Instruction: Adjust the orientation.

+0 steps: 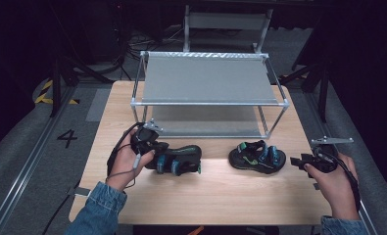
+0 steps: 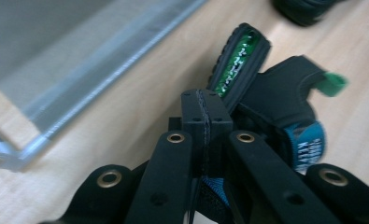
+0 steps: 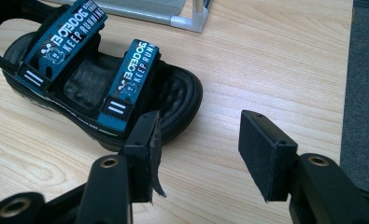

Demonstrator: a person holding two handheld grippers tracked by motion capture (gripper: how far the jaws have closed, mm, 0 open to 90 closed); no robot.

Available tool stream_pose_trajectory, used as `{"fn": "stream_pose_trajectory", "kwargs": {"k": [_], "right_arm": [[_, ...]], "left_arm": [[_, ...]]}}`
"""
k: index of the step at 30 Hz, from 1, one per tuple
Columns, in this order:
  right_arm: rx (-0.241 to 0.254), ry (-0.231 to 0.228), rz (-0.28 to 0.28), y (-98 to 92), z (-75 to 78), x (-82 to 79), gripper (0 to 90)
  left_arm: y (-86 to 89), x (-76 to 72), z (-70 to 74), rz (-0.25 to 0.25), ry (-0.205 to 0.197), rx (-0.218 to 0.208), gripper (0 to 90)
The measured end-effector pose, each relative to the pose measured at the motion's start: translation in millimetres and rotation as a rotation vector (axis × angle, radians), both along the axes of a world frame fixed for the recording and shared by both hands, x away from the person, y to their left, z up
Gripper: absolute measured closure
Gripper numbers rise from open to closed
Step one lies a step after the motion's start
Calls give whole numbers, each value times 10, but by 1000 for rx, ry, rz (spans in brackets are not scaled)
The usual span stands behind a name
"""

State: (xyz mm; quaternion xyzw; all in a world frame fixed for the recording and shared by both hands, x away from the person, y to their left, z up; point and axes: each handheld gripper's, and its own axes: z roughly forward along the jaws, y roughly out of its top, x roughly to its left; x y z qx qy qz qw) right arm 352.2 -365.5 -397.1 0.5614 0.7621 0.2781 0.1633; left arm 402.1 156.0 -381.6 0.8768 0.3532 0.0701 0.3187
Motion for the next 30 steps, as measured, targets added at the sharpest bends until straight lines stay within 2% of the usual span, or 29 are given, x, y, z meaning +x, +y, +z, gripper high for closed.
{"fn": "stream_pose_trajectory", "kwargs": {"k": [2, 3, 4, 6, 9, 12, 21, 30], "right_arm": [[0, -8, 4, -16, 8, -8, 500], [0, -8, 4, -16, 8, -8, 500], [5, -12, 1, -23, 13, -15, 499], [6, -16, -5, -54, 28, -34, 499], [3, -19, -11, -86, 37, -50, 497], [3, -17, -13, -85, 31, -52, 492], [7, -9, -2, -24, 26, -45, 476], [12, -17, 7, -26, 35, -49, 464]], "left_arm": [[22, 54, -6, 41, 1, -13, 864], [22, 54, -6, 41, 1, -13, 823], [48, 80, -6, 78, -15, -15, 823], [93, 86, 15, 119, -28, -40, 783], [127, 83, 36, 144, -50, -63, 718], [110, 85, 21, 140, -54, -45, 646], [-47, 41, 85, 106, -55, -65, 550], [-284, 143, 110, 94, -58, -69, 444]]}}
